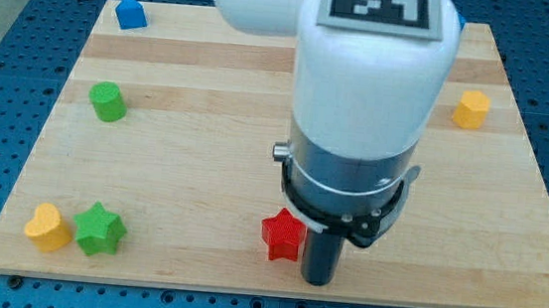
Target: Push the red star closer to the green star
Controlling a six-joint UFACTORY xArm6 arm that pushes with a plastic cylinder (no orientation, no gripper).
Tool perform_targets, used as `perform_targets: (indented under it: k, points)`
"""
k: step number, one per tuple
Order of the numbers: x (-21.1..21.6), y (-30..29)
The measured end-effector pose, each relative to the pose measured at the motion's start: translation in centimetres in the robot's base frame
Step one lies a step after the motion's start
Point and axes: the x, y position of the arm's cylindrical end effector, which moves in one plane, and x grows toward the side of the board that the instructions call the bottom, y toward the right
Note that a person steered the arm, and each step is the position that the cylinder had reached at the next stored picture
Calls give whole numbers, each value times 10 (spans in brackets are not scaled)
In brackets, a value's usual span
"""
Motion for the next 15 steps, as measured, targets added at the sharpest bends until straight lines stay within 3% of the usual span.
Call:
perform_targets:
  k: [2, 4, 6, 8, 10, 15]
  points:
    - [-19, -21]
    - [-19, -93]
    - [-35, -61]
    - [-69, -82]
    - [-51, -158]
    - [-57, -190]
